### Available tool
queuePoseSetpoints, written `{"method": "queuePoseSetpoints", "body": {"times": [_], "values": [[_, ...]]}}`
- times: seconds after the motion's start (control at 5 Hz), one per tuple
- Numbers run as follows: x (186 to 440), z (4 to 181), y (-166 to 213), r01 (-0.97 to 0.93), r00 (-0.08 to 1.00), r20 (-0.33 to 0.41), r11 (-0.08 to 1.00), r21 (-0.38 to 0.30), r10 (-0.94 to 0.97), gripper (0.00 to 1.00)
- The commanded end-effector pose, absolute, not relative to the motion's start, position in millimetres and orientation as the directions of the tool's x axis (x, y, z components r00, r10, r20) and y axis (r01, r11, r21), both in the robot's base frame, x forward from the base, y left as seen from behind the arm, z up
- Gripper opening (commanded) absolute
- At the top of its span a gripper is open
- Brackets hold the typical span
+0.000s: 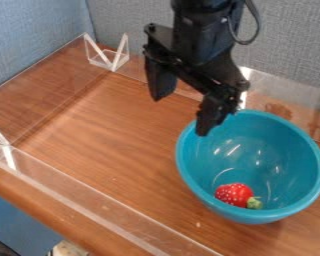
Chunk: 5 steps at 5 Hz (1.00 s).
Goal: Put the strawberry in the blue bowl
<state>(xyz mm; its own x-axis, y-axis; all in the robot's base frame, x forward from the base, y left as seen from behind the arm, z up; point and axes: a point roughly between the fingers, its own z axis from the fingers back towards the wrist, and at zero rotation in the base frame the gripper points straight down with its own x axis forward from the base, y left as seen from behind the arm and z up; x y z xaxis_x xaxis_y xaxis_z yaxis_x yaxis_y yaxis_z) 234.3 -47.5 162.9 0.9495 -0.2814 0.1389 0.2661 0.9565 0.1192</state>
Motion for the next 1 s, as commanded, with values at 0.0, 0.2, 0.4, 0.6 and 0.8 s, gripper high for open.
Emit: {"method": "queuePoseSetpoints", "body": {"times": [0.0, 0.2, 0.4, 0.6, 0.8], "values": [[239, 172.3, -45, 0.236, 0.948, 0.191, 0.965, 0.112, -0.254, 1.00], [240, 162.8, -46, 0.220, 0.955, 0.183, 0.971, 0.099, -0.235, 1.00], [237, 157.1, -49, 0.215, 0.958, 0.173, 0.972, 0.093, -0.229, 1.00], [235, 153.2, -53, 0.209, 0.961, 0.168, 0.974, 0.089, -0.221, 1.00], [235, 155.7, -63, 0.181, 0.967, 0.169, 0.980, 0.085, -0.193, 1.00]]}}
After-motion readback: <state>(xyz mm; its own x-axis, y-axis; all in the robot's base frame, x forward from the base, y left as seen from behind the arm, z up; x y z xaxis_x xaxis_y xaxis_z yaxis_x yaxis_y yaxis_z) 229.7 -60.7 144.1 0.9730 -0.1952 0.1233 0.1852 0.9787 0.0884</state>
